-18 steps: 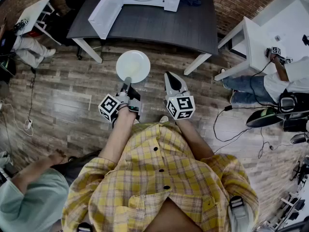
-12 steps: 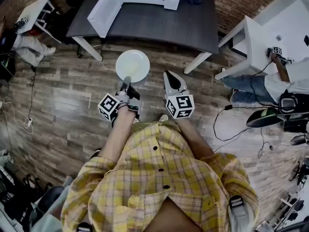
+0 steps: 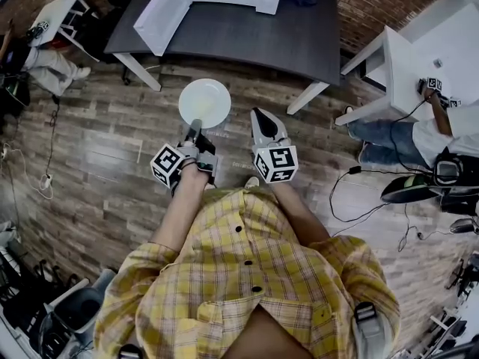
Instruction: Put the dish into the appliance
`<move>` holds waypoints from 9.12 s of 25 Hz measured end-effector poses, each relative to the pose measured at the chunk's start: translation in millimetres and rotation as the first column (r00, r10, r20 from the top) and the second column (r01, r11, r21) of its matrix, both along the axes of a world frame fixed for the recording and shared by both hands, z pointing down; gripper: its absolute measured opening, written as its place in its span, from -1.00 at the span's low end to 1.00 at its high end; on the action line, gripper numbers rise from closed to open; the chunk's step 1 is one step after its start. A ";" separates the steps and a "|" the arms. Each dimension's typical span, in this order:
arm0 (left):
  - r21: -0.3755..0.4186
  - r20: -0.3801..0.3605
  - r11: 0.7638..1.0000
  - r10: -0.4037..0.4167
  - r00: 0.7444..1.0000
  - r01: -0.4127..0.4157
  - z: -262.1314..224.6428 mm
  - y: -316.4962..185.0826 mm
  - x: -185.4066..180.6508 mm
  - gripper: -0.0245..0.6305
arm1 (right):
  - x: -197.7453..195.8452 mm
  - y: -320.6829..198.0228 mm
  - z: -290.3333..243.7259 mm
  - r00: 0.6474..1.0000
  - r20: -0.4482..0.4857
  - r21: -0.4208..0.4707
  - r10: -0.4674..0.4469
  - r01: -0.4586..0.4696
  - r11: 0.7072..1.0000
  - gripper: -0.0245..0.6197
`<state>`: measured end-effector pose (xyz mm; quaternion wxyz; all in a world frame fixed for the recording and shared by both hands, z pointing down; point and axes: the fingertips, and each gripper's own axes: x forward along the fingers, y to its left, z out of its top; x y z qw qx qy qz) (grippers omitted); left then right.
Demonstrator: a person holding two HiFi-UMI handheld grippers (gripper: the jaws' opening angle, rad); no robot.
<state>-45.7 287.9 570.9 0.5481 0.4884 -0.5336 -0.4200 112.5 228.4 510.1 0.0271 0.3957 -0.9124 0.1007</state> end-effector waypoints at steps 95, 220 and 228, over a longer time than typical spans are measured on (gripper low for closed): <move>-0.061 -0.043 0.992 0.103 0.994 -0.106 17.0 -453.6 -115.7 -0.89 | -128.2 -429.5 -0.7 0.998 -0.011 -0.063 0.066 -0.066 0.996 -0.91; -0.117 -0.075 0.993 -0.041 0.996 0.032 111.0 -653.9 -149.1 -0.40 | -124.8 -477.0 24.5 0.989 -0.040 -0.085 0.145 -0.148 0.985 -0.91; -0.098 -0.068 0.995 -0.020 0.998 0.013 102.9 -633.9 -146.8 -0.46 | -125.8 -469.4 19.3 0.990 -0.033 -0.077 0.136 -0.139 0.987 -0.91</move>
